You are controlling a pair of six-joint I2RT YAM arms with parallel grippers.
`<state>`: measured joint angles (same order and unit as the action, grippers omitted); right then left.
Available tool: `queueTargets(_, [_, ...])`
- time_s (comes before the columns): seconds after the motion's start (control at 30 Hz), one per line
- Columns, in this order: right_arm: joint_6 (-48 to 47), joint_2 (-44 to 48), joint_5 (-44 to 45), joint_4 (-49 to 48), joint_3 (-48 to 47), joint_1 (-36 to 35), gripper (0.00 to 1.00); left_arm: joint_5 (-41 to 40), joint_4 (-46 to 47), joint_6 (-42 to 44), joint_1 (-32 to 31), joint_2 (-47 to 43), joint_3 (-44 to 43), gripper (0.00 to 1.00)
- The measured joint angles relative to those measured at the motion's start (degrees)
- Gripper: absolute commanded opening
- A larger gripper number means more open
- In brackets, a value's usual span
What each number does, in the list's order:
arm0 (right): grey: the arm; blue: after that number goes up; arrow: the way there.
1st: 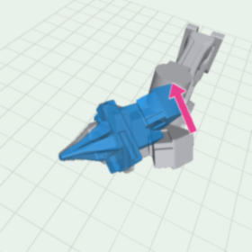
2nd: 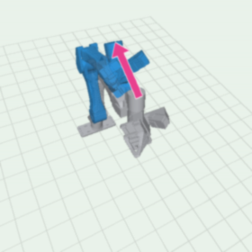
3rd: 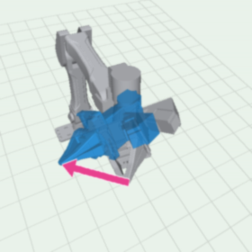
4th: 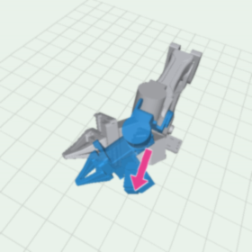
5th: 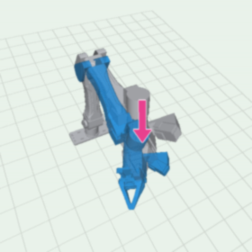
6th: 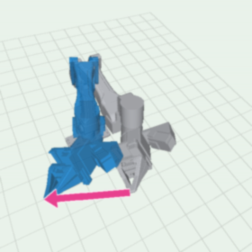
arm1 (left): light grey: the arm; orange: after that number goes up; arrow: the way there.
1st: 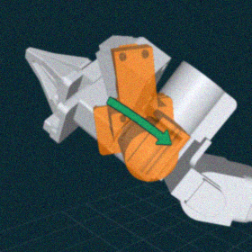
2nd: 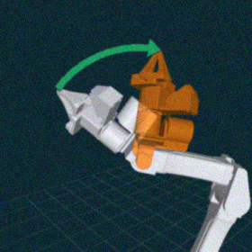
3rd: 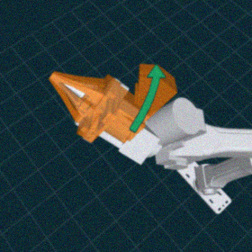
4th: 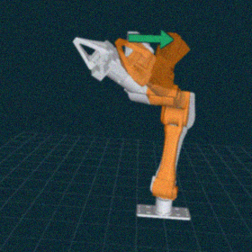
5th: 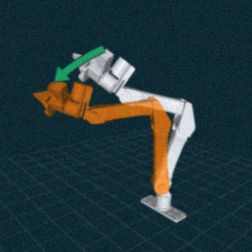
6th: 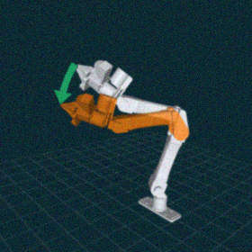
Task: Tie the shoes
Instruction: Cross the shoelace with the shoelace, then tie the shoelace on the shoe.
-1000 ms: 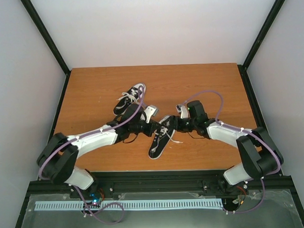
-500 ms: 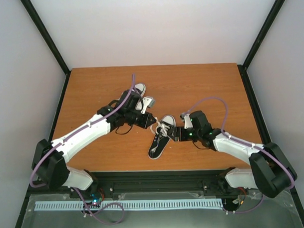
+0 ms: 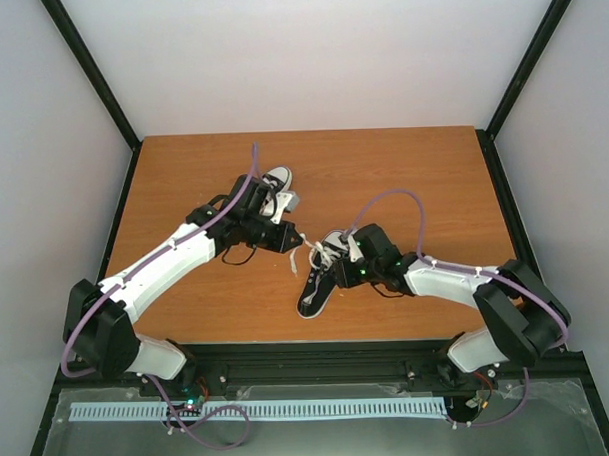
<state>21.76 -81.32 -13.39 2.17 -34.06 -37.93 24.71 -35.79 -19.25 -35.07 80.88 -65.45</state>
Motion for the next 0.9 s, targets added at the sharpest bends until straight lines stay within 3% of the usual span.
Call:
queueTargets(0.17, [-2.82, -2.73, 2.1, 0.79, -1.97, -0.83, 0.2, 0.33, -0.57, 0.04, 0.68, 0.02, 0.0, 0.01])
queueTargets(0.27, [-3.28, -3.45, 3.8, 1.49, -2.56, -0.85, 0.09, 1.01, -0.15, 0.13, 1.33, 0.02, 0.04, 0.01])
queueTargets(0.5, [-1.16, -0.52, 6.58, 4.5, -1.75, -1.79, 0.03, 1.27, 5.51, -3.72, 5.22, -0.04, 5.55, 0.01])
queueTargets(0.7, [3.8, 7.39, 15.74, 12.79, -0.15, -1.09, 0.03, -2.62, 14.84, -10.56, 11.21, 0.17, 14.99, 0.01])
queueTargets(0.9, [8.11, 12.87, 17.27, 16.37, 1.68, 8.31, 0.03, -5.14, 21.33, -17.68, 16.83, 1.57, 22.51, 0.01])
